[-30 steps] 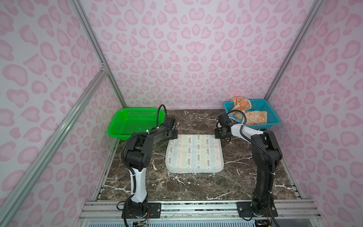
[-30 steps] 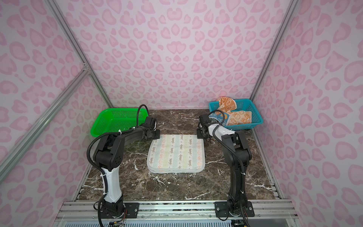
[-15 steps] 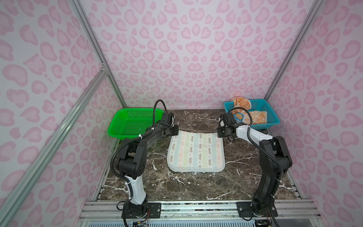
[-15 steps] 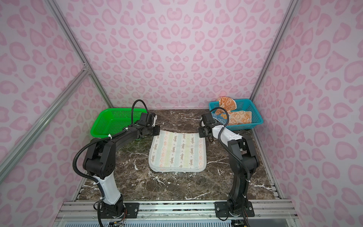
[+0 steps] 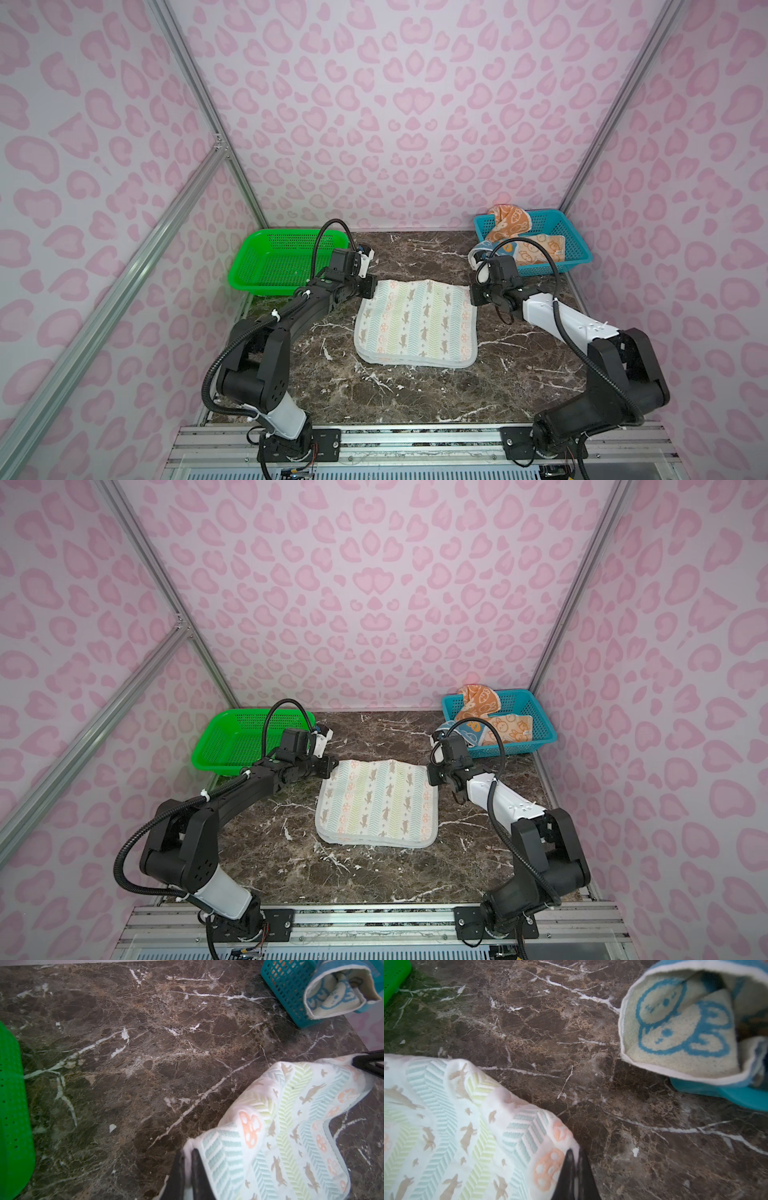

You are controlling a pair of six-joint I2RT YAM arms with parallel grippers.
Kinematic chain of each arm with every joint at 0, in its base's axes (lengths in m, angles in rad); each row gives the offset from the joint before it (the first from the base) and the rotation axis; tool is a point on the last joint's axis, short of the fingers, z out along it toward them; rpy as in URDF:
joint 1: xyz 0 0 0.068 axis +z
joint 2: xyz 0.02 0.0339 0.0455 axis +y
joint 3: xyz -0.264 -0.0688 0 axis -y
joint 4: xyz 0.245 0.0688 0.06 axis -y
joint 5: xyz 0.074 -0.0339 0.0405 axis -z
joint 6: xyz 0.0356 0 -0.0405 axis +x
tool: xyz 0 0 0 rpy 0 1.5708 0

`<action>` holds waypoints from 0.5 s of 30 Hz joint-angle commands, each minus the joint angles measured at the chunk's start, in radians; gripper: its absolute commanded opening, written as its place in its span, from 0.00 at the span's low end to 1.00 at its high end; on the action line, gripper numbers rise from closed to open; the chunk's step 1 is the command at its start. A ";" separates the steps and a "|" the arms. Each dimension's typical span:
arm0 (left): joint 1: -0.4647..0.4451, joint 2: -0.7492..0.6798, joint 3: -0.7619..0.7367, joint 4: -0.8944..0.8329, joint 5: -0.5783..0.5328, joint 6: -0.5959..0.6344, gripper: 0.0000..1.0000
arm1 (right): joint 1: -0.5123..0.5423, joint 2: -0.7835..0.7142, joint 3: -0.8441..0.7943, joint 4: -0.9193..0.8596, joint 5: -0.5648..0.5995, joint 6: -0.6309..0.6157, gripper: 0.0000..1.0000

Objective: Fold and stack the towels

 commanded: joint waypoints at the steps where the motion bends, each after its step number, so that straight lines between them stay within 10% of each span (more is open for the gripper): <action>1: 0.002 -0.060 -0.040 0.013 0.049 0.094 0.03 | 0.019 -0.066 -0.055 0.015 -0.004 -0.078 0.00; 15: 0.002 -0.318 -0.278 -0.043 0.020 0.353 0.04 | 0.162 -0.402 -0.318 -0.102 -0.011 -0.438 0.00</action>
